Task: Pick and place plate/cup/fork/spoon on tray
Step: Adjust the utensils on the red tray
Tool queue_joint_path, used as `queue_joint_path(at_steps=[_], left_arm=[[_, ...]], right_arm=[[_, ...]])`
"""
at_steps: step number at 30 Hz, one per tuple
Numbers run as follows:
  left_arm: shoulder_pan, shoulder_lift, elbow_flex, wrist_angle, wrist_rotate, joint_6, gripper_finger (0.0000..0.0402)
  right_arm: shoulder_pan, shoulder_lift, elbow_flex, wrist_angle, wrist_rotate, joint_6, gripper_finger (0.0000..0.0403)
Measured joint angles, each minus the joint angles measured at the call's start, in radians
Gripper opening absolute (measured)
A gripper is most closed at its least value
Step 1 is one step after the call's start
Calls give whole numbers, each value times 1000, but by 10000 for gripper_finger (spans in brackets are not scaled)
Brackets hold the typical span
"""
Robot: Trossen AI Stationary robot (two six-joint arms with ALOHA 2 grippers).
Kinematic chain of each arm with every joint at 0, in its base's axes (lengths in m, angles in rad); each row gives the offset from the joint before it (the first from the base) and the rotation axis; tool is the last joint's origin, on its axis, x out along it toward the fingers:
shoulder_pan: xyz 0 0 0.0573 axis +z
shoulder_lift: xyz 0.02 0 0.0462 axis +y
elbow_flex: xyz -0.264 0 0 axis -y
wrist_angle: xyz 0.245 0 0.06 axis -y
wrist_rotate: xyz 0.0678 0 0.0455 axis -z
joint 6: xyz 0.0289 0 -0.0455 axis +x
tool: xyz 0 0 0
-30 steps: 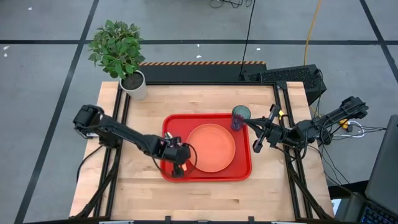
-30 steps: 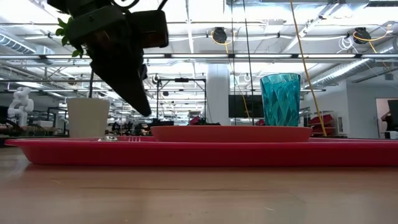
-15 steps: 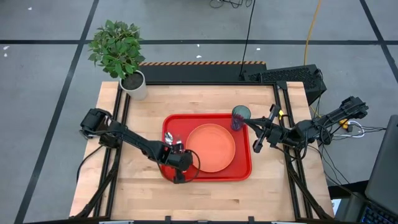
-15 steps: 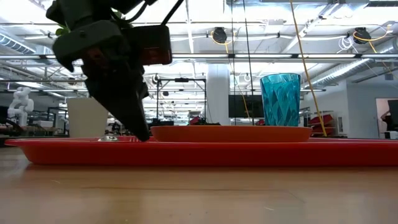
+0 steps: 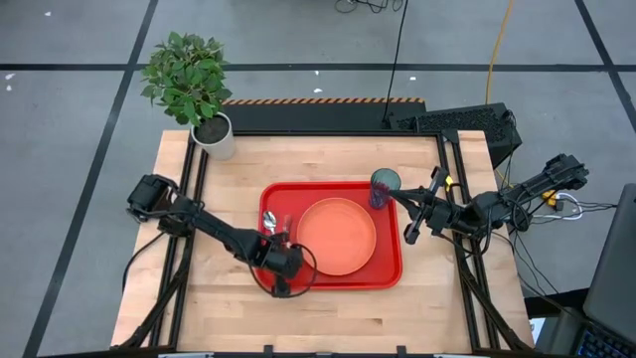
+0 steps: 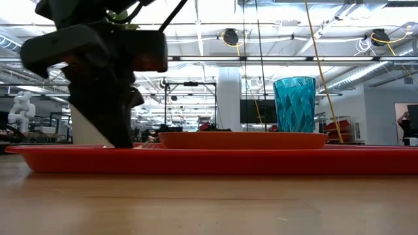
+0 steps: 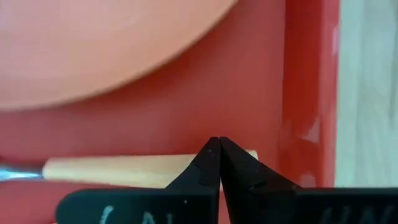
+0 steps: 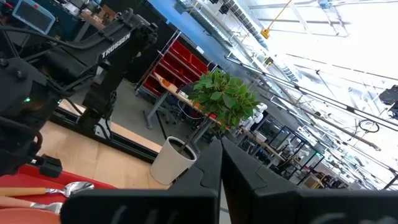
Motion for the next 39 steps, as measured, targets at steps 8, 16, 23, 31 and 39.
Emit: queue_joint_path(at_steps=[8,16,23,31,39], left_arm=[[1,0,0,-28,-21,0,14],[35,-14,0,19,-23,24,5],[51,-144,8,-91,-111,-40,4],[47,-202,9,-355,-165,-195,4],[32,-98,9,-321,-123,-190,9]], right_arm=[[0,0,0,0,0,0,0],[0,0,0,0,0,0,0],[0,0,0,0,0,0,0],[0,0,0,0,0,8,0],[0,0,0,0,0,9,0]])
